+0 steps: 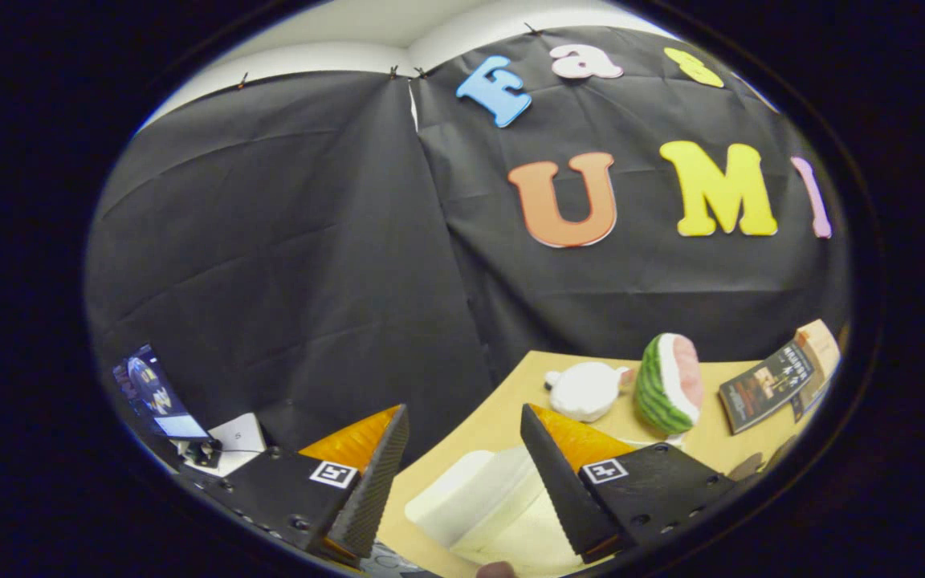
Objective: Open the storage box then place both shoes into the box .Put the left shoe in first, then the right shoe, with the right side of both shoes facing outward in a uniform manner.
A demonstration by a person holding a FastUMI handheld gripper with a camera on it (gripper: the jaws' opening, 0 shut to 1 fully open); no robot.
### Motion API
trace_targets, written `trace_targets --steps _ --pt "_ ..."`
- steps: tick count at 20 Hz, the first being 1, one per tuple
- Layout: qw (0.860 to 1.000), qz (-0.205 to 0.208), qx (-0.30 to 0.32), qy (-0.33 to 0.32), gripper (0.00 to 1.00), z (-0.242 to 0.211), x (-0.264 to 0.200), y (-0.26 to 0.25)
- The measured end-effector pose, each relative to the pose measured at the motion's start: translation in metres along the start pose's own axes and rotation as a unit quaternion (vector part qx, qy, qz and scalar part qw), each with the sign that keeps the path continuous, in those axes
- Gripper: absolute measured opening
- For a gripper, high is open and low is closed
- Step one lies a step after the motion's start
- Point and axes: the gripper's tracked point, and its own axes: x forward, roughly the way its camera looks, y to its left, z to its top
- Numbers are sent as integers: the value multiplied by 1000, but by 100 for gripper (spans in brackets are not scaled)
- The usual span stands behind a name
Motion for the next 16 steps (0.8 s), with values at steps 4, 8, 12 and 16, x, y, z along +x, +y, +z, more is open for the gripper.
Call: trace_targets --steps 4,8,12,16 --pt "996 -81 -7 -34 93 14 -52 -72" --pt "986 -158 0 -49 94 15 -117 -158" --pt "974 -220 19 -45 94 -9 -172 -252" --pt "966 -255 38 -21 94 -52 -210 -332"
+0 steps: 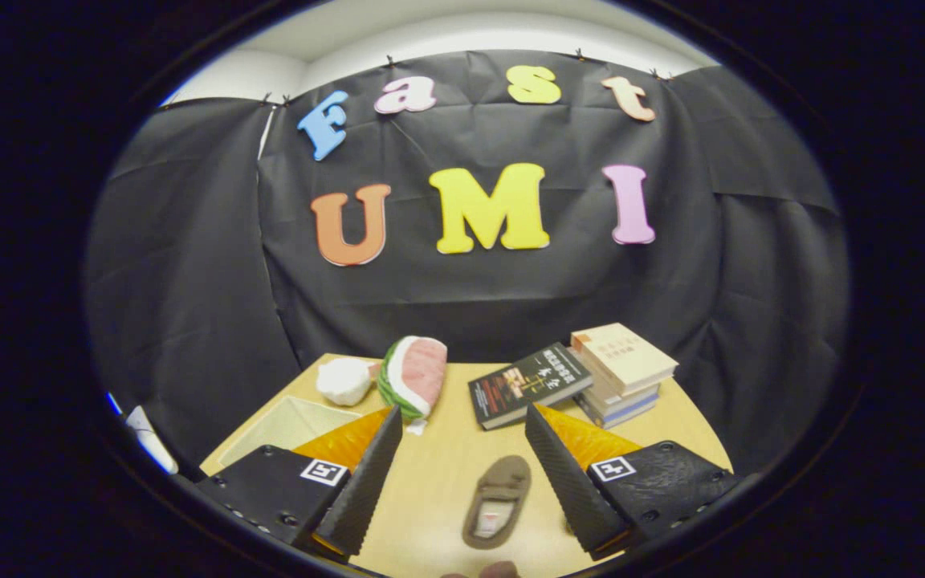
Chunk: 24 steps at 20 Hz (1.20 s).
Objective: Open the storage box then place both shoes into the box .Put the left shoe in first, then the right shoe, with the right side of both shoes facing outward in a uniform manner.
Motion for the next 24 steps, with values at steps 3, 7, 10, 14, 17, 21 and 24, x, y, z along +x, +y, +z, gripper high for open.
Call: trace_targets --steps 3,7,10,14,17,21,24 --pt "999 -16 8 44 94 -53 20 -48" --pt "993 -14 10 117 96 -127 50 -65" --pt "985 -2 24 168 96 -175 70 -60" --pt "974 8 35 226 94 -214 102 -51" --pt "966 0 49 254 82 -232 118 -50" --pt "956 -18 72 284 57 -248 128 -58" --pt "951 -16 82 299 35 -254 131 -55"
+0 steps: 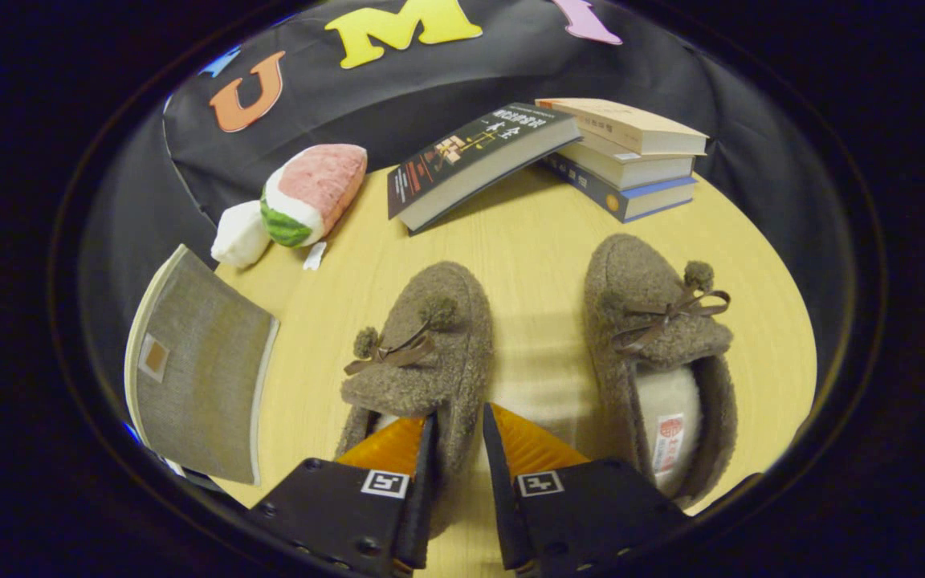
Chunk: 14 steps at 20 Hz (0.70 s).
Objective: Open the storage box then place both shoes into the box .Put the left shoe in first, then the right shoe, with the right side of both shoes facing outward in a uniform manner.
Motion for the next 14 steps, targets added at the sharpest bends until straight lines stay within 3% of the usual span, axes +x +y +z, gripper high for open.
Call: trace_targets --steps 2,4,9,14 --pt "1000 -11 0 5 35 -2 1 -3" --pt "1000 -14 16 11 3 1 -2 0" --pt "997 -6 73 16 0 5 -15 5" --pt "991 23 129 6 0 15 -72 39"
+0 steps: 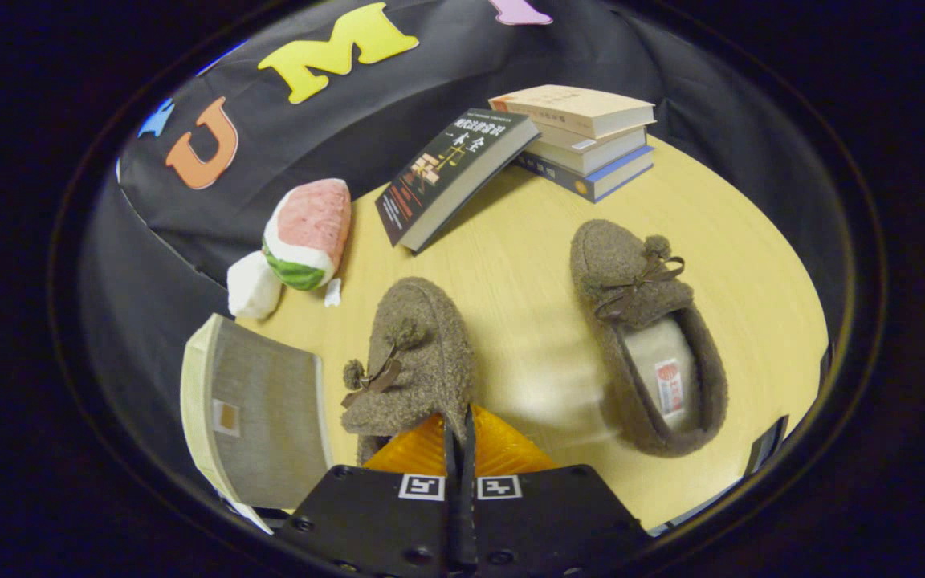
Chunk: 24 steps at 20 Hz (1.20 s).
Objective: Open the storage box then place both shoes into the box .Put the left shoe in first, then the right shoe, with the right side of both shoes facing outward in a uniform manner.
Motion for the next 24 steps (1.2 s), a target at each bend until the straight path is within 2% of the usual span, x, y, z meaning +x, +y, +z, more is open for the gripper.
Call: trace_targets --steps 5,10,14,17,21,24 --pt "997 35 12 -65 0 29 -63 76" --pt "990 92 18 -103 0 34 -95 184" --pt "988 121 1 -95 0 -1 -84 257" --pt "988 126 -13 -84 0 -34 -56 294" --pt "991 119 -19 -53 0 -75 -16 319" --pt "993 112 -9 -42 0 -89 2 323"
